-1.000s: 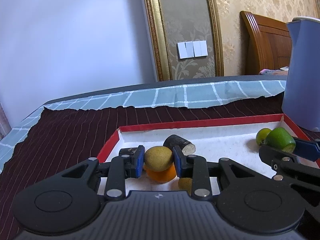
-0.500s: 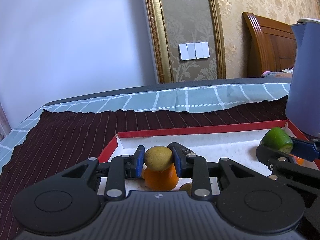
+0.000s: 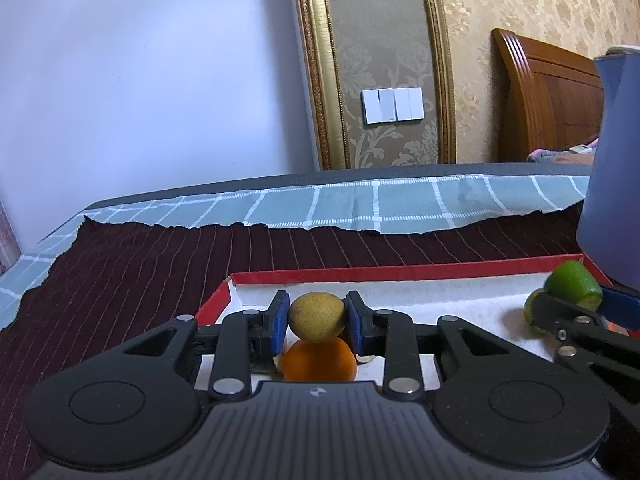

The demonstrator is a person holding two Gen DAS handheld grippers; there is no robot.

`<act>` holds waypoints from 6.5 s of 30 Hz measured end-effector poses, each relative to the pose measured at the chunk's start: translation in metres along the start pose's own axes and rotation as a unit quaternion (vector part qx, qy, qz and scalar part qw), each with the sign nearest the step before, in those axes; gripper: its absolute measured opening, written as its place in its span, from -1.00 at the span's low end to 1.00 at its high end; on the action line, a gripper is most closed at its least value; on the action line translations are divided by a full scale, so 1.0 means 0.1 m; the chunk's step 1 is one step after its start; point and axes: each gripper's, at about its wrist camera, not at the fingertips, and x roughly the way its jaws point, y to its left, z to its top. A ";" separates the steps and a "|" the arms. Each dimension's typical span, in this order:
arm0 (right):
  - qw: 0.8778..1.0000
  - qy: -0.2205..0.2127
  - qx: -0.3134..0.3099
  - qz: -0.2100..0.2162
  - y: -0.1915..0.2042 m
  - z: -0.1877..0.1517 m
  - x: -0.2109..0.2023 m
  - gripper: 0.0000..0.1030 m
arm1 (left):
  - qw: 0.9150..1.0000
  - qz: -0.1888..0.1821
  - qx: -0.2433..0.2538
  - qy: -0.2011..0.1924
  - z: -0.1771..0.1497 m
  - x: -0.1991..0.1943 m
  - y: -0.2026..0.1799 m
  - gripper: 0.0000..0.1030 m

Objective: Organize fruits
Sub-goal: 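Lower the held kiwi and lime toward the tray floor, then open the right tool to release the lime while the left tool releases the kiwi, then withdraw both open tools from the tray toward the remaining loose items, then grasp the dark round tea cake with the right tool while the left tool grasps the green tomato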

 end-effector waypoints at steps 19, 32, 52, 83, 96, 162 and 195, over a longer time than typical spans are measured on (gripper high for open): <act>0.999 0.007 0.022 -0.024 -0.04 0.02 0.16 -0.43 | 1.000 -0.002 -0.003 0.007 0.07 0.10 -0.06 -0.42; 0.998 0.009 0.033 -0.051 -0.12 0.00 0.19 -0.43 | 1.000 -0.014 0.009 0.008 0.08 0.11 -0.16 -0.42; 0.998 -0.004 0.031 -0.055 -0.11 0.00 0.14 0.00 | 0.999 0.017 0.025 -0.016 0.06 0.05 -0.19 0.15; 0.998 -0.019 0.049 -0.037 -0.15 -0.20 -0.23 0.49 | 1.000 0.001 -0.002 0.030 -0.22 -0.31 0.09 0.27; 0.998 -0.021 0.055 -0.026 -0.14 -0.31 -0.40 0.62 | 1.000 -0.009 -0.005 0.028 -0.39 -0.57 0.19 0.27; 0.991 0.072 -0.068 0.091 0.33 -0.76 -1.00 -0.27 | 0.996 -0.087 0.010 -0.010 -0.96 -1.35 0.88 0.48; 0.995 0.059 -0.032 0.077 0.22 -0.79 -1.12 -0.27 | 0.997 -0.070 0.022 0.034 -0.93 -1.25 0.49 -0.38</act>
